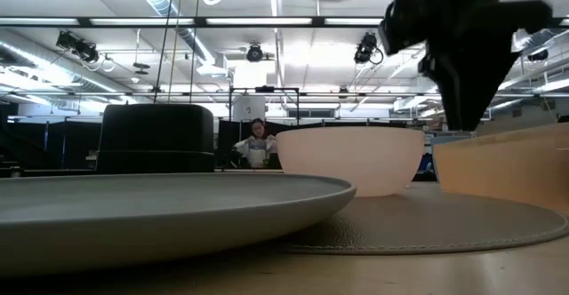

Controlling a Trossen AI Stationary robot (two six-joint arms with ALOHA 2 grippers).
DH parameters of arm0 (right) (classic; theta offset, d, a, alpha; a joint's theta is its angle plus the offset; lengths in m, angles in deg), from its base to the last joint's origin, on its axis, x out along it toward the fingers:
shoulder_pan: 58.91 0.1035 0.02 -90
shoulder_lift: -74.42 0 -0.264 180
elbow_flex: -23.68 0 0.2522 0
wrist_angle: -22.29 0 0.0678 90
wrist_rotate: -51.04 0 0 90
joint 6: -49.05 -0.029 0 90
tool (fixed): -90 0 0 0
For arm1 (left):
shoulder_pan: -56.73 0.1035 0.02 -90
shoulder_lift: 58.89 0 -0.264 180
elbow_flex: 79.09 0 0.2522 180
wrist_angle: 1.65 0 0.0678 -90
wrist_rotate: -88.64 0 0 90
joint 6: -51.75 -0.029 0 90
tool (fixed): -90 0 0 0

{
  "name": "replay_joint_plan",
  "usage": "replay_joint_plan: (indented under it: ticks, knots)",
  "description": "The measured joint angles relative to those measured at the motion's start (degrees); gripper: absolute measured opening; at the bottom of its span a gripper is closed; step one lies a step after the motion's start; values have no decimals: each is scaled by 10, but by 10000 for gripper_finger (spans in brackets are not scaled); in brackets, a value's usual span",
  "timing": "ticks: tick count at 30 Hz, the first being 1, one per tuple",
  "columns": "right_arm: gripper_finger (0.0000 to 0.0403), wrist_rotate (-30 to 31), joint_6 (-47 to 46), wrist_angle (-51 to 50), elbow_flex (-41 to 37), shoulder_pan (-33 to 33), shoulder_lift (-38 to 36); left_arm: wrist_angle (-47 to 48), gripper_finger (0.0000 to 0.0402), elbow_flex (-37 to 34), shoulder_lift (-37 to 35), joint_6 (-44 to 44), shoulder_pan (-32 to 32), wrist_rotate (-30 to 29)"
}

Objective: Arrange a breakfast setting
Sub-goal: Adjust the light orange bowl on the gray mat

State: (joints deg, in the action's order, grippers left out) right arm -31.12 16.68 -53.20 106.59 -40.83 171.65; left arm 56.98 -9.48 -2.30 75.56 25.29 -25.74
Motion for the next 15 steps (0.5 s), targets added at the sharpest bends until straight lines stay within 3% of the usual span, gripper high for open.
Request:
replay_joint_plan:
  ticks: [7,15]
  knots:
    - [181,-1,117,64,-10,-55,2,39,171,0,30,30,2,0]
    - [181,-4,165,78,-10,-103,0,38,171,0,31,71,1,-4]
